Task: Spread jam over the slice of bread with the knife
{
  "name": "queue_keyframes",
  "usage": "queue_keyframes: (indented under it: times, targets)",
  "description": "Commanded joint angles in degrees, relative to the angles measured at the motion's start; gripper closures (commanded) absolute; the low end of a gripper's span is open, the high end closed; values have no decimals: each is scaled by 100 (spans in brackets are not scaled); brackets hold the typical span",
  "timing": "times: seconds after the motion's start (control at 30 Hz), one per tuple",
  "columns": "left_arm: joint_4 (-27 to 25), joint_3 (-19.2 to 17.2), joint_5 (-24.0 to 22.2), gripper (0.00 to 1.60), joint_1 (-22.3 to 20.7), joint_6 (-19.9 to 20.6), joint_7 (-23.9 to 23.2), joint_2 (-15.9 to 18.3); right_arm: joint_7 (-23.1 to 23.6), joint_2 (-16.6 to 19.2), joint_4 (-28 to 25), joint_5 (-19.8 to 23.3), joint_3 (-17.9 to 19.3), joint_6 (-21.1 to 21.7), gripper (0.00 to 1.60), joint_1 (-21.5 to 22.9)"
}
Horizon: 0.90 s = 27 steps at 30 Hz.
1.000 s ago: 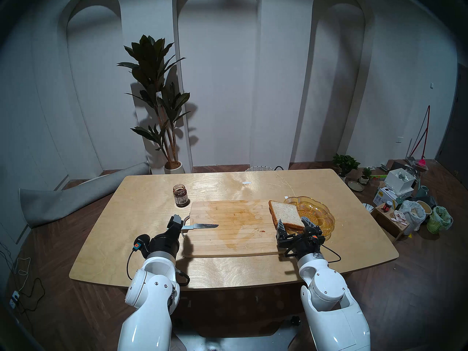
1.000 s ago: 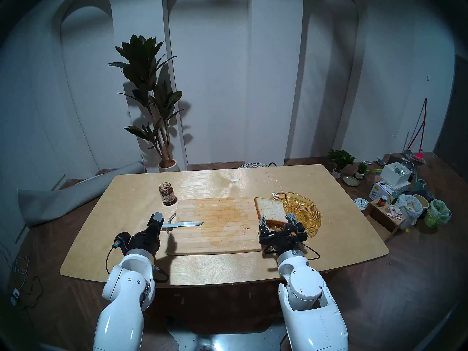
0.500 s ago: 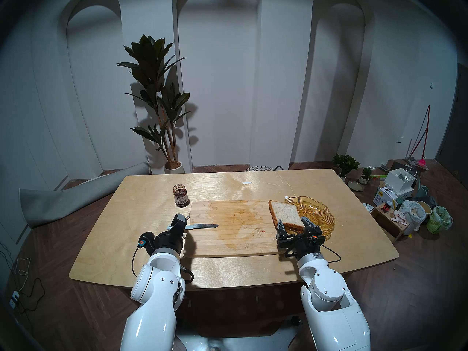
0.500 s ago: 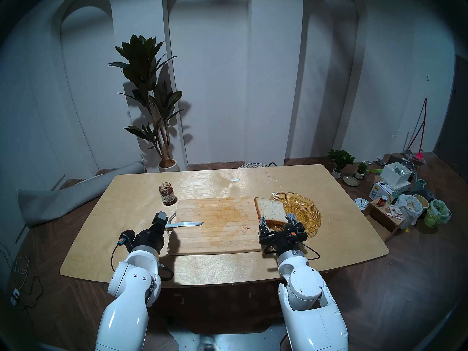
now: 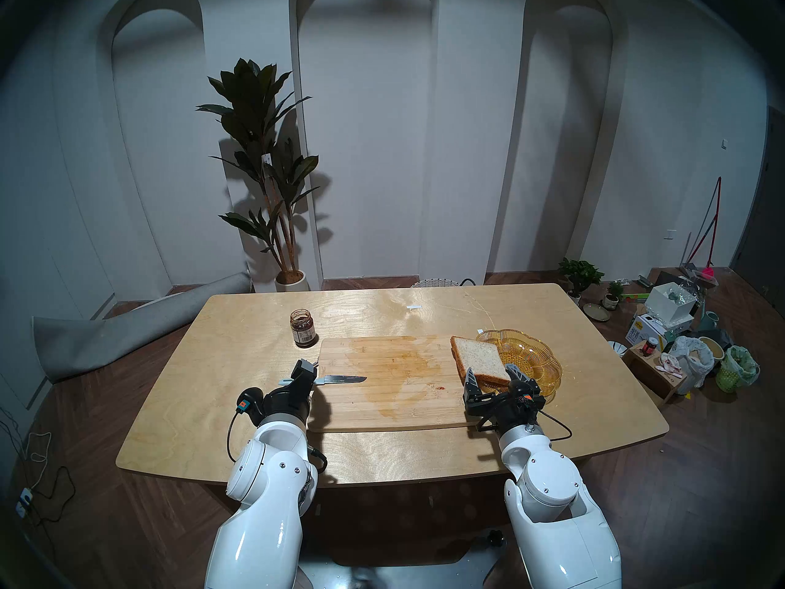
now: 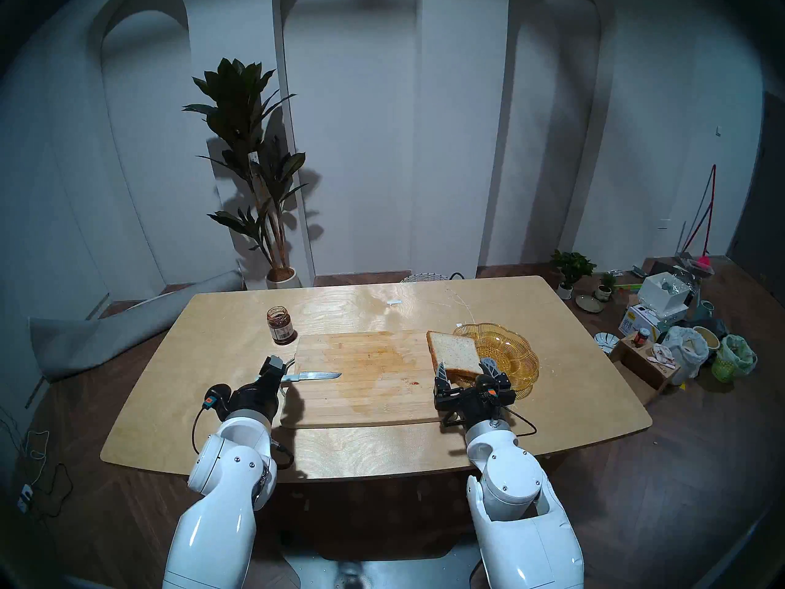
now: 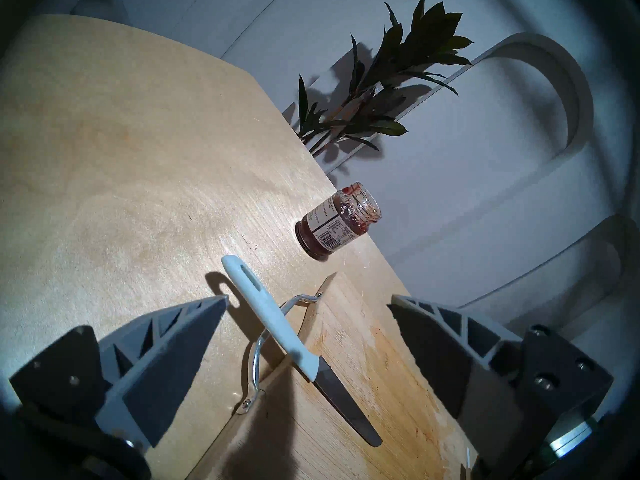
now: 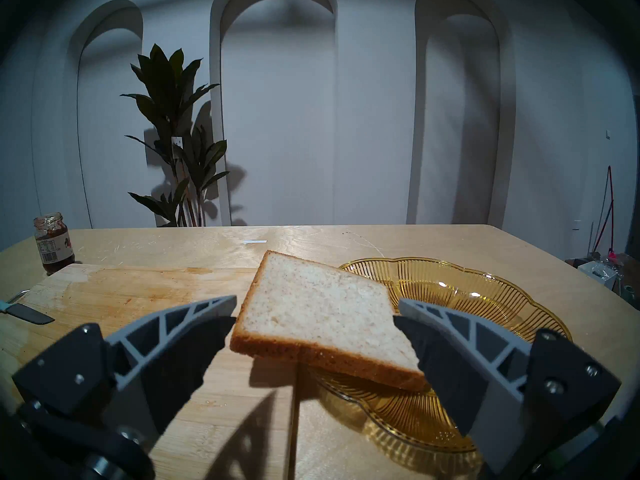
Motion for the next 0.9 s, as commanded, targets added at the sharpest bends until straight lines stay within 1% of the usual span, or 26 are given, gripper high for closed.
queue_keyframes:
  times: [0.0,0.07,0.1,0.13,0.23,0.27,0.33,0.37,0.43,0.47,0.5,0.6,0.73,0.8,0.83,0.87]
  targets:
    - [104,-112,-405,0,-238,-108,-162,-61,-4,-13,-134,5,-4,-63,0,13]
    - [161,-146,-428,0,-288,-125,-196,-71,-5,-13,-133,5,-4,-63,0,13]
    - [166,-203,-721,0,-306,-130,-280,-90,-4,-12,-132,5,-4,-61,0,14]
    - [206,-238,-643,0,-350,-120,-328,-99,-5,-12,-132,5,-4,-61,0,14]
    - [222,-271,-765,0,-382,-97,-356,-103,-5,-12,-131,5,-4,-61,0,14]
    - [263,-307,-932,0,-402,-135,-464,-110,-5,-12,-131,5,-4,-61,0,15]
    - [304,-354,-1017,0,-415,-103,-577,-115,-5,-11,-132,6,-5,-62,0,14]
    - [358,-416,-1221,0,-446,-49,-638,-133,-5,-11,-132,6,-5,-62,0,14]
    - [404,-419,-1238,0,-459,-31,-708,-96,-5,-11,-133,6,-5,-62,0,13]
    - [452,-478,-1465,0,-490,20,-734,-146,-5,-11,-133,6,-5,-62,0,14]
    - [548,-512,-1580,0,-529,61,-839,-139,-6,-11,-133,6,-5,-62,0,13]
    - [653,-544,-1713,0,-580,96,-905,-141,-6,-11,-134,6,-5,-63,0,13]
    - [717,-551,-1769,0,-628,117,-957,-144,-6,-10,-133,7,-5,-63,0,13]
    - [764,-531,-1749,0,-662,62,-978,-137,-6,-10,-133,7,-6,-63,0,13]
    - [789,-529,-1842,0,-683,45,-980,-136,-7,-10,-133,7,-6,-63,0,13]
    - [826,-530,-1825,0,-702,34,-1030,-134,-7,-10,-133,7,-6,-63,0,13]
